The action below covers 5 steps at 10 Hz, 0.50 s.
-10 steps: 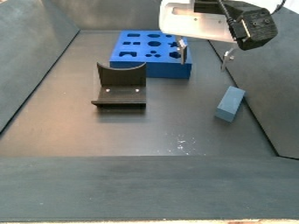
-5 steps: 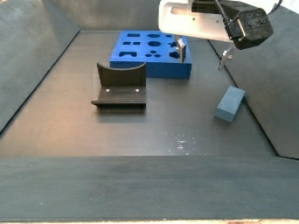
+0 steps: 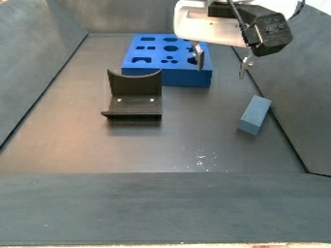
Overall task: Pick up the rectangle object. Move up. Place the rectangle object on the fixture. Regrasp the rectangle object. Move to above the board. Insert the rectangle object.
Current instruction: Pick up the rectangle object.
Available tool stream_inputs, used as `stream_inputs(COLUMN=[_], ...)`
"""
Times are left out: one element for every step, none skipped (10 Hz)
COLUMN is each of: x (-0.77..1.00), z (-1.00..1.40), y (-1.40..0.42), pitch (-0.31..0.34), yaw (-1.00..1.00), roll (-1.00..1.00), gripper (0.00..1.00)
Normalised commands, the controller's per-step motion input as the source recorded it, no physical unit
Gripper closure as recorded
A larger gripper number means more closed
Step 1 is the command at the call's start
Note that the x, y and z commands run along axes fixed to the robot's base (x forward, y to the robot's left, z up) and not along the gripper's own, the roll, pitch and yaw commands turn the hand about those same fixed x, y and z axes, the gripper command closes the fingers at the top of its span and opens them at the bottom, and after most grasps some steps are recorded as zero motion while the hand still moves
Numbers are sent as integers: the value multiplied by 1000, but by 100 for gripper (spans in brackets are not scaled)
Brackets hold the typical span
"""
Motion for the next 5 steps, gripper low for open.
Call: stream_inputs(x=[-263,-343,-414,-474,-506], z=[-71,0,0,0,0], y=[-220,-231,-31,131,306], pitch=[9,0,0,-26,-123], yaw=[69,20,0,0,0], roll=[-120,0,-66,-234,-171], gripper=[0,0,0,0,0])
